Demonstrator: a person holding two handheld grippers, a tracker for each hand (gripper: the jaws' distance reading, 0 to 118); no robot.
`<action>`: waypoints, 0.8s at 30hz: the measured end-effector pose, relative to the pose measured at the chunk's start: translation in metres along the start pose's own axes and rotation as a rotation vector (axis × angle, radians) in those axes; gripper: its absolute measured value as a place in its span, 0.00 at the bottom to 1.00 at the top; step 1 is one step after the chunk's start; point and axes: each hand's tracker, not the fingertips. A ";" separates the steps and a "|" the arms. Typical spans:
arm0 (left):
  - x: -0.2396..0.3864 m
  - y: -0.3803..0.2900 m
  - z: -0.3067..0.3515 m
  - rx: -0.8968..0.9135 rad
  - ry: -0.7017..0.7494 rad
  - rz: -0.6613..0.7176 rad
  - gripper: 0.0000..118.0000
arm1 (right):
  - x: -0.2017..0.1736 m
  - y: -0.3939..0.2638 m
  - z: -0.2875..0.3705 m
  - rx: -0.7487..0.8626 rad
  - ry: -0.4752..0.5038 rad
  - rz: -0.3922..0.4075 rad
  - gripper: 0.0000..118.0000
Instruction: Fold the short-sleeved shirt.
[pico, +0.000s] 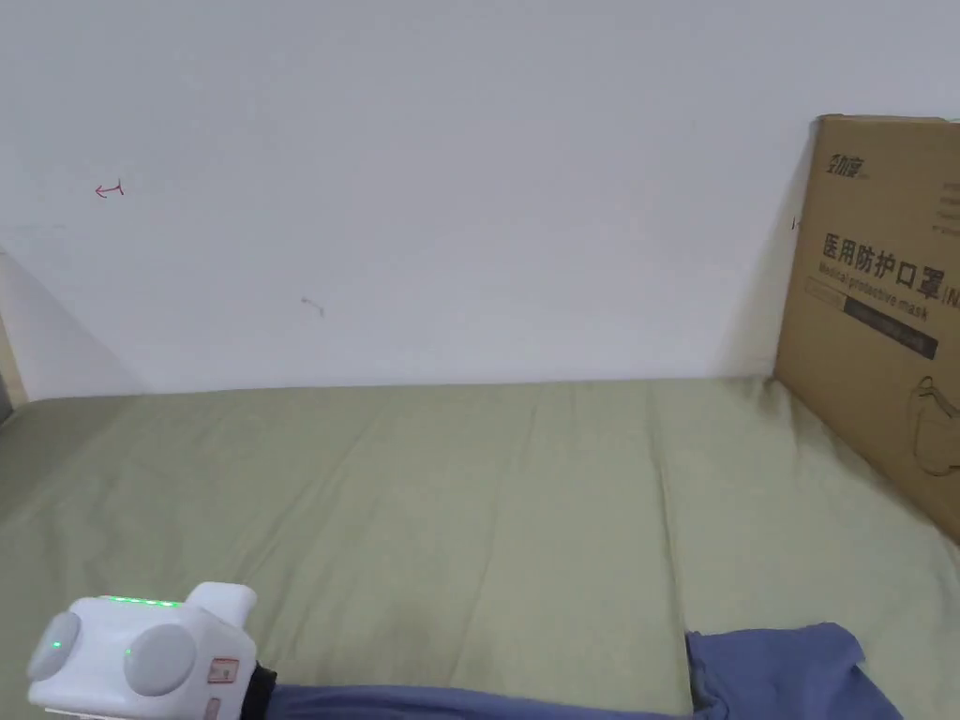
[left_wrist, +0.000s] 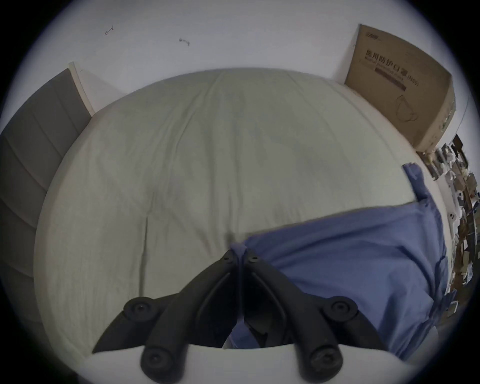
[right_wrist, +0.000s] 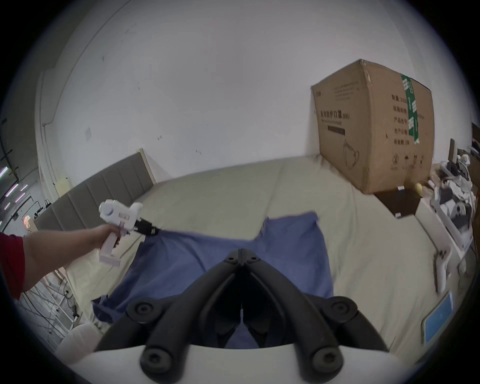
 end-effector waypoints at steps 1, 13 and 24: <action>0.000 0.000 0.013 0.080 0.008 0.014 0.02 | 0.004 0.011 -0.005 0.040 -0.037 0.037 0.00; 0.032 -0.022 0.122 0.312 -0.083 0.024 0.02 | 0.134 0.062 -0.209 -0.536 -0.235 -0.155 0.99; 0.023 -0.028 0.108 0.251 -0.059 0.029 0.02 | 0.154 0.016 -0.263 -0.732 -0.356 -0.116 0.74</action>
